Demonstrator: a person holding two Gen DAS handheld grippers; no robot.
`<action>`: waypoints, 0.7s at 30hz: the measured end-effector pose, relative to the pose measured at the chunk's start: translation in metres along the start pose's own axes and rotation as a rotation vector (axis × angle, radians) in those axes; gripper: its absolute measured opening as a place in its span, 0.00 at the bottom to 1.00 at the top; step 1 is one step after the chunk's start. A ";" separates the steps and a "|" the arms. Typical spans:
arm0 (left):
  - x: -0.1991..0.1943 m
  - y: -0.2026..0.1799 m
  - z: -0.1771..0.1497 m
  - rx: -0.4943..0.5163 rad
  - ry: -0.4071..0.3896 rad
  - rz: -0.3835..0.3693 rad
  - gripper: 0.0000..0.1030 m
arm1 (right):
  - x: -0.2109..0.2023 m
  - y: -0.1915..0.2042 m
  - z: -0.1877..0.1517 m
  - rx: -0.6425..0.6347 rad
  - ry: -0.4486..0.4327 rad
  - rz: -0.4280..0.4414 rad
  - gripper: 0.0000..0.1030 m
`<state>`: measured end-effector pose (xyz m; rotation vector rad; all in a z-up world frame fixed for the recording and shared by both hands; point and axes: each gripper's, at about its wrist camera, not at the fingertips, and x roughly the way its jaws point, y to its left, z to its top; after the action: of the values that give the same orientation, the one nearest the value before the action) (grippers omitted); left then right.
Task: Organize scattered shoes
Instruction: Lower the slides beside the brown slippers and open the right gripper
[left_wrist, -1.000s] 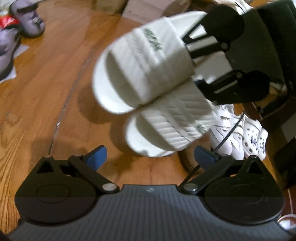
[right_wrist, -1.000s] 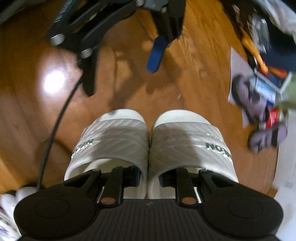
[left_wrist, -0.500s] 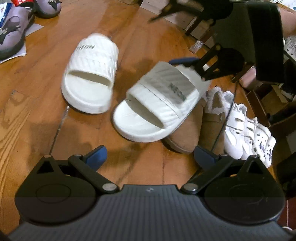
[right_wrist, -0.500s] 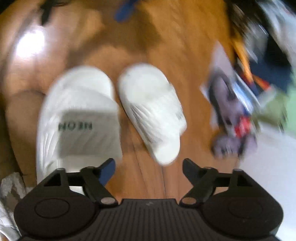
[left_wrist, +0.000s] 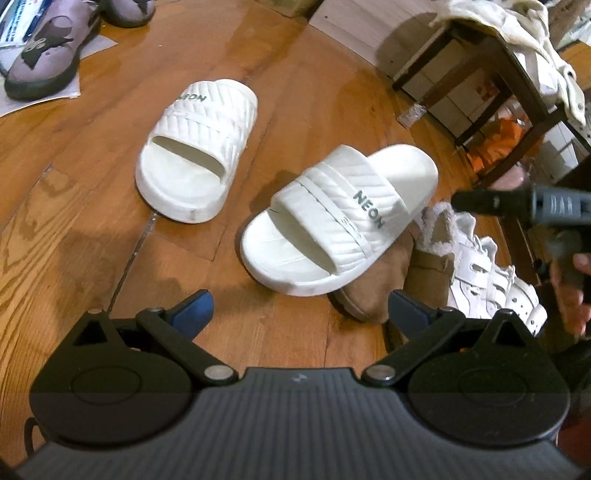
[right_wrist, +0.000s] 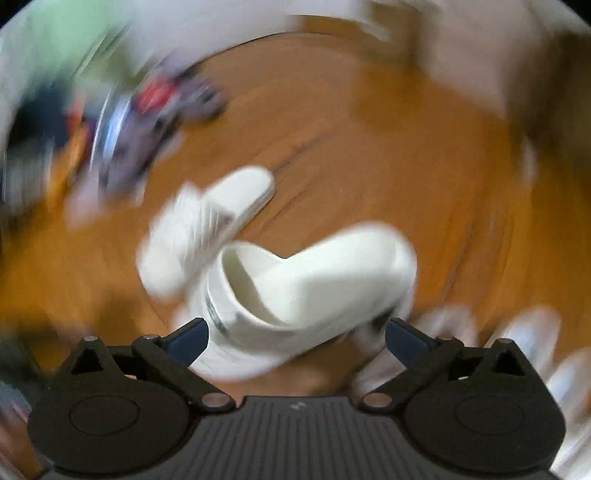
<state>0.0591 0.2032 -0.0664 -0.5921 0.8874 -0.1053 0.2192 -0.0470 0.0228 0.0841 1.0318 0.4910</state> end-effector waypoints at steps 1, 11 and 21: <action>0.001 0.001 0.000 -0.008 0.001 0.001 1.00 | 0.008 -0.019 0.006 0.149 -0.016 0.016 0.99; 0.005 0.013 0.001 -0.079 0.015 0.036 1.00 | 0.038 0.008 -0.012 -0.257 -0.236 -0.129 0.44; 0.006 0.007 0.000 -0.076 0.003 0.018 1.00 | 0.081 0.074 -0.012 -0.490 -0.315 -0.064 0.20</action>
<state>0.0625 0.2068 -0.0741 -0.6550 0.9024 -0.0563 0.2172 0.0521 -0.0265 -0.2991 0.5842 0.6371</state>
